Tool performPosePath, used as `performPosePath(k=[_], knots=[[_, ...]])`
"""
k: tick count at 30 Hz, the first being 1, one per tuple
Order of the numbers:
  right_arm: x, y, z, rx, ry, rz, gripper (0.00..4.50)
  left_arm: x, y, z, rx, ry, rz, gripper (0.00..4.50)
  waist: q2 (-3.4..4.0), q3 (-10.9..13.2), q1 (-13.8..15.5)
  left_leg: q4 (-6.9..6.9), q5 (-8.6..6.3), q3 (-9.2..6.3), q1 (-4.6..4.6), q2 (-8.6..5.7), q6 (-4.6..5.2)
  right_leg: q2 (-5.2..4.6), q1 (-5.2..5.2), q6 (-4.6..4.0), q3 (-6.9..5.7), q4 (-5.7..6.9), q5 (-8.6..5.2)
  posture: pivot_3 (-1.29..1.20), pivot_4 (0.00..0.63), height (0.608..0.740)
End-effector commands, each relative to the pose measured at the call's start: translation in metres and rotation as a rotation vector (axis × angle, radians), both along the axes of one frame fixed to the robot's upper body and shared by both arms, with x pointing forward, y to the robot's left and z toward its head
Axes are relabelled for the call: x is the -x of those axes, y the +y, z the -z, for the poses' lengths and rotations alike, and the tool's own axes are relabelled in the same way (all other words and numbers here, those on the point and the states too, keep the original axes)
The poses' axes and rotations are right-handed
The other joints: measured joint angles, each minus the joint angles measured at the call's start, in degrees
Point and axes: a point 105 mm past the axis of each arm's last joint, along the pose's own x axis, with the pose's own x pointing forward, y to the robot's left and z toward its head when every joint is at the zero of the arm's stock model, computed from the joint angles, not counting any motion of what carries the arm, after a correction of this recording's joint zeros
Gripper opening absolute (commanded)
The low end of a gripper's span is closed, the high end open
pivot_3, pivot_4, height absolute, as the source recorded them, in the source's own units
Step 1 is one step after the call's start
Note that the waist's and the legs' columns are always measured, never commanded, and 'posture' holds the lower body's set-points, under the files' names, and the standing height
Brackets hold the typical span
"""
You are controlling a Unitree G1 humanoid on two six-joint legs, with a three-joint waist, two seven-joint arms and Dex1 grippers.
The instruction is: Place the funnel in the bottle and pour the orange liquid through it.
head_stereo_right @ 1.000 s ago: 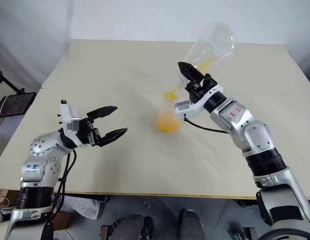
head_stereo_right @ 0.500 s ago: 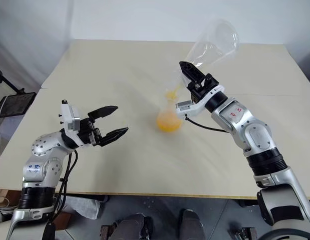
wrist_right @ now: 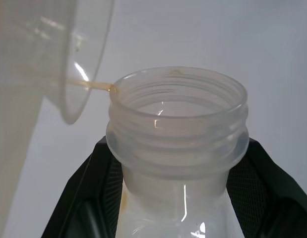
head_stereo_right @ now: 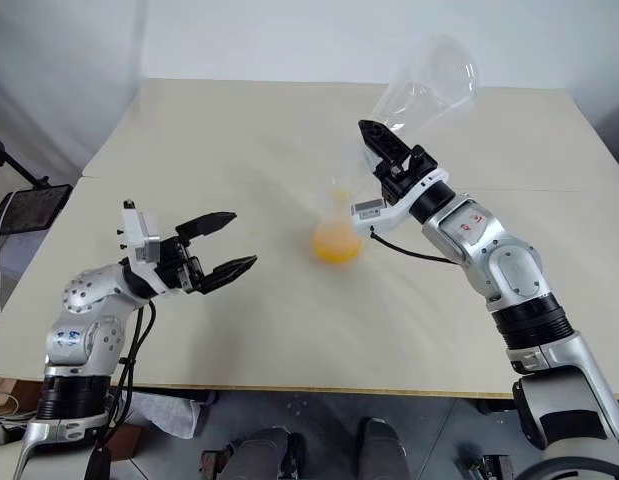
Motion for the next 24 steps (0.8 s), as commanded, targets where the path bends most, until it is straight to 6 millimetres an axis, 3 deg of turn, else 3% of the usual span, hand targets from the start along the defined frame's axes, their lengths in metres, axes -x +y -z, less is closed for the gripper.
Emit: performPosePath(k=[1,5,9,11,13,15,17,19,22,24], knots=[[0.016,0.001,-0.024,-0.153,0.005,-0.083,2.48,0.005,-0.001,-0.007,0.0,-0.039,0.014,4.5,0.0,0.0,0.03,0.0,0.0,0.0,0.0,0.01,0.0,0.01,0.01,0.0,0.0,-0.02,0.0,0.0,0.15,0.74],[0.021,-0.004,-0.03,-0.276,0.082,-0.11,2.48,0.004,-0.001,-0.007,-0.006,-0.036,0.02,4.5,0.0,0.0,0.1,0.0,0.0,-0.01,0.0,0.01,0.0,0.01,0.05,0.0,-0.01,-0.11,0.0,0.0,0.15,0.74],[0.029,-0.026,-0.04,-0.496,0.184,-0.119,2.48,0.003,-0.001,-0.008,-0.013,-0.036,0.026,4.5,0.0,0.0,0.29,0.01,0.0,-0.1,0.0,0.02,0.0,0.0,0.12,0.0,-0.01,-0.14,0.0,0.0,0.15,0.74],[0.025,-0.057,-0.045,-0.757,0.271,-0.104,2.48,0.002,-0.001,-0.008,-0.016,-0.034,0.029,4.5,0.0,0.0,0.26,0.01,0.0,-0.1,-0.01,0.01,0.0,0.0,0.14,0.0,-0.01,-0.16,0.0,0.0,0.15,0.74],[0.019,-0.088,-0.036,-1.018,0.389,-0.108,2.48,0.0,-0.001,-0.008,-0.016,-0.034,0.031,4.5,-0.01,0.0,0.4,0.01,0.0,-0.1,-0.01,0.02,0.0,0.01,0.17,0.0,-0.03,-0.19,0.0,0.0,0.15,0.74],[0.017,-0.112,-0.032,-1.121,0.395,-0.069,2.48,0.0,-0.002,-0.008,-0.016,-0.034,0.036,4.5,0.0,0.0,0.47,0.04,0.0,-0.16,0.0,0.02,0.0,-0.01,0.21,0.01,-0.05,-0.16,0.01,0.0,0.15,0.74],[0.014,-0.15,-0.023,-1.309,0.404,-0.038,2.48,-0.001,-0.003,-0.008,-0.017,-0.034,0.045,4.5,0.0,0.0,0.34,0.02,0.0,-0.14,0.0,0.01,0.0,-0.02,0.19,0.01,-0.03,-0.17,0.01,0.0,0.15,0.74],[0.013,-0.182,-0.012,-1.545,0.425,-0.119,2.48,-0.002,-0.004,-0.008,-0.014,-0.035,0.05,4.5,0.0,0.0,0.34,-0.01,0.0,-0.12,0.0,-0.01,0.0,-0.02,0.18,0.01,-0.05,-0.18,0.01,0.0,0.15,0.74],[0.012,-0.201,-0.001,-1.651,0.426,-0.119,2.48,-0.002,-0.005,-0.008,-0.012,-0.036,0.051,4.5,0.06,0.03,0.15,-0.08,0.0,-0.06,0.02,0.0,0.0,0.0,0.14,0.01,-0.06,-0.17,0.01,0.0,0.15,0.74],[0.01,-0.22,0.008,-1.657,0.371,-0.003,2.48,-0.002,-0.006,-0.008,-0.01,-0.035,0.053,4.5,0.1,0.06,-0.12,-0.1,0.0,0.01,0.05,0.0,0.0,0.0,0.08,0.01,-0.04,-0.12,0.01,0.0,0.15,0.74]])
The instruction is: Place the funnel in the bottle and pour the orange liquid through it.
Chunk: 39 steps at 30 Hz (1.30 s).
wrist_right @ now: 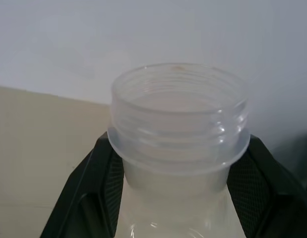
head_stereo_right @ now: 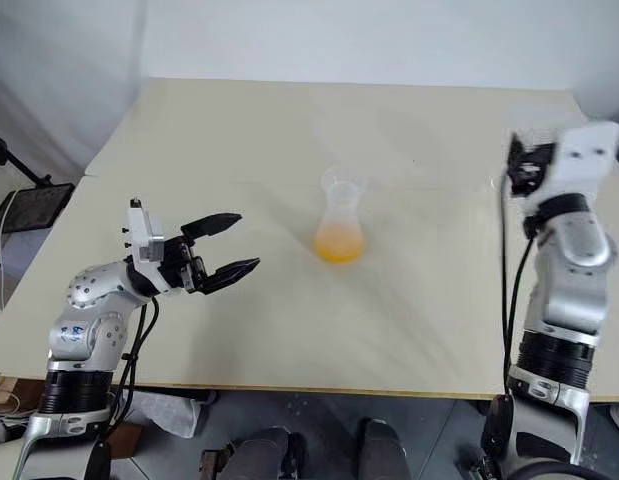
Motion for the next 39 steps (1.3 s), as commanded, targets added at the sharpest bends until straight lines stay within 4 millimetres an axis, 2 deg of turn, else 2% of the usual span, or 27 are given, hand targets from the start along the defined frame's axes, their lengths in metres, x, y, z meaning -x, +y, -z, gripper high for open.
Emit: performPosePath(k=[1,3,6,17,20,23,32,35,37,39], knots=[[0.005,-0.029,-0.007,-0.005,-0.026,0.136,2.48,0.001,-0.002,-0.008,0.004,-0.041,0.012,4.5,0.01,0.0,-0.17,-0.02,0.0,0.05,0.01,0.0,0.0,0.0,-0.01,0.0,0.03,0.02,0.0,0.0,0.15,0.74],[0.004,-0.035,-0.003,-0.051,-0.019,0.158,2.48,0.001,-0.002,-0.008,0.003,-0.041,0.013,4.5,0.01,0.01,-0.15,-0.02,0.0,0.04,0.03,0.01,0.0,0.0,-0.03,0.0,0.03,0.05,0.0,0.0,0.15,0.74],[0.0,-0.034,0.006,-0.103,0.007,0.131,2.48,0.001,-0.002,-0.008,0.003,-0.041,0.01,4.5,0.01,0.01,-0.12,-0.02,0.0,0.05,0.02,0.01,0.0,-0.01,-0.03,0.0,0.04,0.05,0.0,0.0,0.15,0.74],[-0.002,-0.008,0.036,-0.154,0.124,-0.003,2.48,0.0,0.0,-0.009,-0.003,-0.039,0.011,4.5,0.01,0.01,0.19,0.05,0.0,-0.02,-0.01,0.01,0.0,-0.04,0.0,0.0,0.11,0.04,0.0,0.0,0.15,0.74],[0.0,-0.004,0.04,-0.163,0.133,-0.033,3.48,-0.001,0.0,-0.009,-0.007,-0.038,0.016,4.5,0.01,0.0,0.18,0.04,0.0,-0.02,0.02,0.04,0.0,-0.01,0.01,0.0,0.11,0.06,0.0,0.0,0.15,0.74],[0.004,0.002,0.033,-0.15,0.104,-0.082,4.47,-0.001,0.0,-0.009,-0.012,-0.034,0.018,4.5,0.01,0.0,0.17,0.05,0.0,0.01,0.01,0.03,0.0,-0.01,0.01,0.0,0.1,0.05,0.0,0.0,0.15,0.74],[0.031,-0.005,0.004,0.008,0.03,-0.122,4.47,-0.002,0.003,-0.007,-0.023,-0.016,0.016,4.5,0.01,0.01,0.42,0.04,0.0,-0.02,-0.03,0.0,0.0,-0.05,0.01,0.0,0.1,-0.02,0.0,0.0,0.15,0.74],[0.05,-0.012,-0.011,0.063,0.022,-0.159,4.47,-0.001,0.007,-0.006,-0.02,-0.004,0.012,4.5,0.02,0.02,0.57,0.03,0.0,-0.03,-0.03,0.01,0.0,-0.03,0.02,0.01,0.09,-0.05,0.01,0.0,0.15,0.74],[0.061,-0.012,-0.011,0.036,0.044,-0.246,4.47,-0.001,0.009,-0.006,-0.018,0.012,0.015,4.5,0.02,0.02,0.67,0.03,0.0,-0.02,-0.05,0.0,0.0,-0.04,0.02,0.01,0.09,-0.07,0.01,0.0,0.15,0.74],[0.071,-0.012,-0.009,0.088,0.071,-0.275,4.47,-0.001,0.014,-0.007,-0.021,0.032,0.019,4.5,0.02,0.01,0.69,0.03,0.0,-0.02,-0.02,0.01,0.0,-0.04,0.08,0.01,0.08,-0.1,0.01,0.0,0.15,0.74]])
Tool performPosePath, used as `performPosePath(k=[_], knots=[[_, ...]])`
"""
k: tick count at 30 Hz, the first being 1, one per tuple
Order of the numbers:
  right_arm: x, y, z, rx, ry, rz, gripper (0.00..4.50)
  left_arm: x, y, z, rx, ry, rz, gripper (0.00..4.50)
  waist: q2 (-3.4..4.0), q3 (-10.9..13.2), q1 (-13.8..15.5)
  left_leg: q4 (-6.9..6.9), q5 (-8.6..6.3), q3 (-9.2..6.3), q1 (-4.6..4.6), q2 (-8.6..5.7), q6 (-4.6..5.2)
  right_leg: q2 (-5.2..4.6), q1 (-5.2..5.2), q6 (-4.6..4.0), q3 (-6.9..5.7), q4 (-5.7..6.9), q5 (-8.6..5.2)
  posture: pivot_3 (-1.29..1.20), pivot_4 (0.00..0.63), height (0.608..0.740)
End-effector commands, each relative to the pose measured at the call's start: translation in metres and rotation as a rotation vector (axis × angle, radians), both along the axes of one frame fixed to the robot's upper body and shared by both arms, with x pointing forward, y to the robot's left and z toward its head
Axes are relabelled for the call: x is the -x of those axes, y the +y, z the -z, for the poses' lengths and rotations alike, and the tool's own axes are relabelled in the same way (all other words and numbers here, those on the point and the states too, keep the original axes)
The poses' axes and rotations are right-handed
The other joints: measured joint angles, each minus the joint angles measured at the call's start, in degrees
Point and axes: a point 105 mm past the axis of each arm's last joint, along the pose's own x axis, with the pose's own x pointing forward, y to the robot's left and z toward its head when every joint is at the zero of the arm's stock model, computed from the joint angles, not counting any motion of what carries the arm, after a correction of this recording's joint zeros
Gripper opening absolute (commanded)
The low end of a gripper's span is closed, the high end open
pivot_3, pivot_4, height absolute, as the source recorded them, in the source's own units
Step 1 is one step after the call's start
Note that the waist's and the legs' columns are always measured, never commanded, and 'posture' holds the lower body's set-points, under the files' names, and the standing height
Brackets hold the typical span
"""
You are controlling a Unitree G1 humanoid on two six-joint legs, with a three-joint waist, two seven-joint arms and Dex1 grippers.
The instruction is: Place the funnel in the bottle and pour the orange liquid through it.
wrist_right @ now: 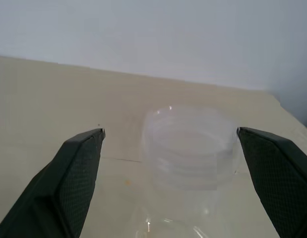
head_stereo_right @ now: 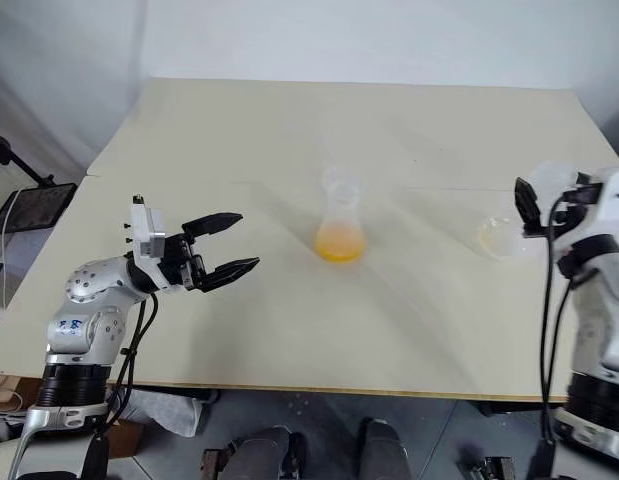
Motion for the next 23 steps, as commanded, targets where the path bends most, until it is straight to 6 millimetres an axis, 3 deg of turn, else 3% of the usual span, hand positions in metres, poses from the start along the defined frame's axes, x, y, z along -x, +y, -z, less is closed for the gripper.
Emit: performPosePath(k=[1,6,12,16,19,23], knots=[[0.022,0.005,-0.015,0.074,-0.032,-0.078,4.47,0.002,0.011,-0.008,0.009,0.0,0.0,4.5,-0.01,0.0,-0.01,0.0,0.0,0.0,0.01,0.01,0.0,0.0,0.02,0.0,0.01,0.0,0.0,0.0,0.15,0.74],[0.048,0.013,-0.002,0.173,0.009,-0.195,4.47,0.011,0.023,0.001,-0.06,0.027,0.013,4.5,0.0,0.0,0.3,0.0,0.0,0.03,0.03,0.03,0.0,0.01,0.02,0.0,0.03,-0.03,0.0,0.0,0.15,0.74],[0.079,0.059,0.029,0.234,0.105,-0.519,4.47,0.022,0.037,0.016,-0.133,0.065,-0.015,4.5,-0.01,0.0,0.58,-0.04,0.0,0.01,0.05,0.04,0.0,-0.03,0.04,0.0,0.11,-0.1,0.0,0.0,0.15,0.74],[0.099,0.092,0.062,0.325,0.177,-0.74,4.47,0.031,0.047,0.021,-0.157,0.086,-0.046,4.5,-0.02,0.0,0.89,-0.04,-0.02,-0.02,0.08,0.08,-0.02,-0.11,0.08,0.0,0.27,-0.14,0.0,0.0,0.15,0.74],[0.1,0.105,0.07,0.324,0.162,-0.803,4.47,0.035,0.05,0.025,-0.19,0.072,-0.067,4.5,-0.04,0.01,0.89,-0.03,-0.02,0.02,0.08,0.07,-0.01,-0.16,0.09,0.0,0.3,-0.21,0.0,0.0,0.15,0.74],[0.096,0.103,0.074,0.329,0.141,-0.794,4.47,0.035,0.05,0.023,-0.189,0.031,-0.101,4.5,-0.03,0.01,1.09,-0.03,-0.03,-0.04,0.1,0.08,-0.04,-0.26,0.08,-0.01,0.33,-0.22,0.0,0.0,0.15,0.74]])
